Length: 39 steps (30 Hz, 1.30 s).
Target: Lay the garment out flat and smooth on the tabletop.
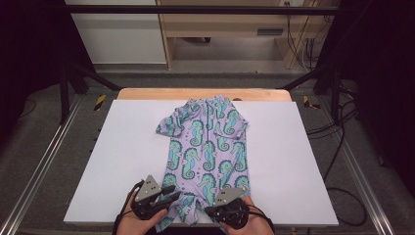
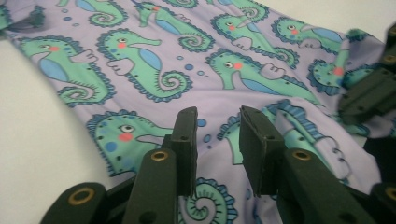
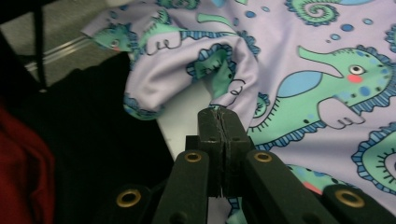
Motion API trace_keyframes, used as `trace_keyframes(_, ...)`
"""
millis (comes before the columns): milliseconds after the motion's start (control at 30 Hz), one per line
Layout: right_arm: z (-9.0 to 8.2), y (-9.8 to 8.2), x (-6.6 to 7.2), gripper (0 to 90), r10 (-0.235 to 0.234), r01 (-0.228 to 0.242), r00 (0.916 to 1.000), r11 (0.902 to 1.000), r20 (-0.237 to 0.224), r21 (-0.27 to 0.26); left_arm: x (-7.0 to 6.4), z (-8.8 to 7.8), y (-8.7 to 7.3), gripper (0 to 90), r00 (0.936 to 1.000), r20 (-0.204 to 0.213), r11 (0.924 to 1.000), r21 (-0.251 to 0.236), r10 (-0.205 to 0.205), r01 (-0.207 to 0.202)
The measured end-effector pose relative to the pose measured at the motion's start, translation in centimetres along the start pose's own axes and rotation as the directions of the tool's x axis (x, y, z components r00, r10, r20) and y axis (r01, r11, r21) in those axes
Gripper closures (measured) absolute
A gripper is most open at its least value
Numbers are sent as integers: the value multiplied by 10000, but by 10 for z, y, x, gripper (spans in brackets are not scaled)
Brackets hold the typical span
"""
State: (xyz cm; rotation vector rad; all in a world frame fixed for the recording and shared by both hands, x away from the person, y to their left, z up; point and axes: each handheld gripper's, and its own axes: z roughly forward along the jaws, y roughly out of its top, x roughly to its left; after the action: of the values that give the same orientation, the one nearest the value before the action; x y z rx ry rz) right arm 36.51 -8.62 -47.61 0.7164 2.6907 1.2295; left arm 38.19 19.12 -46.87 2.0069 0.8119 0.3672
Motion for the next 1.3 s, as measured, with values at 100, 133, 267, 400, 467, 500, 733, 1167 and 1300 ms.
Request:
trace_keyframes(100, -3, 0, -4, 861, 51, -51, 10000, 9998, -21, -177, 6, -2, -2, 670, 9997, -193, 9999, -25, -133, 132)
trace_keyframes(133, -5, 0, -7, 794, 140, -138, 9999, 9996, 71, -257, 8, -3, -2, 666, 9993, -313, 9998, -50, -198, 197)
trace_keyframes(267, -22, 1, -24, 645, 720, -640, 9932, 9941, 917, -880, 14, -4, -4, 642, 9953, -951, 9998, -76, -188, 181)
trace_keyframes(400, -38, -5, -43, 584, 1334, -1109, 9615, 9883, 2404, -1051, 20, -5, -7, 612, 9871, -1595, 9998, 43, -164, 173)
trace_keyframes(467, -43, -12, -51, 564, 1817, -1544, 9468, 9806, 2655, -1204, 23, -4, -9, 598, 9849, -1721, 9996, 149, -205, 234)
trace_keyframes(500, -45, -16, -54, 552, 1942, -1660, 9401, 9786, 2803, -1214, 24, -3, -9, 591, 9838, -1782, 9995, 193, -215, 253)
trace_keyframes(733, -50, -38, -58, 440, 2414, -2205, 9110, 9703, 3343, -996, 28, 3, -14, 574, 9864, -1622, 9971, 660, -258, 370)
trace_keyframes(1167, -43, -51, -58, 679, 2220, -2065, 9072, 9750, 3573, -816, 29, 9, -17, 782, 9944, -1047, 9938, 1074, -161, 274)
trace_keyframes(1300, -48, -55, -65, 882, 2454, -2255, 9109, 9693, 3317, -979, 30, 7, -17, 888, 9972, -702, 9929, 1139, -260, 339)
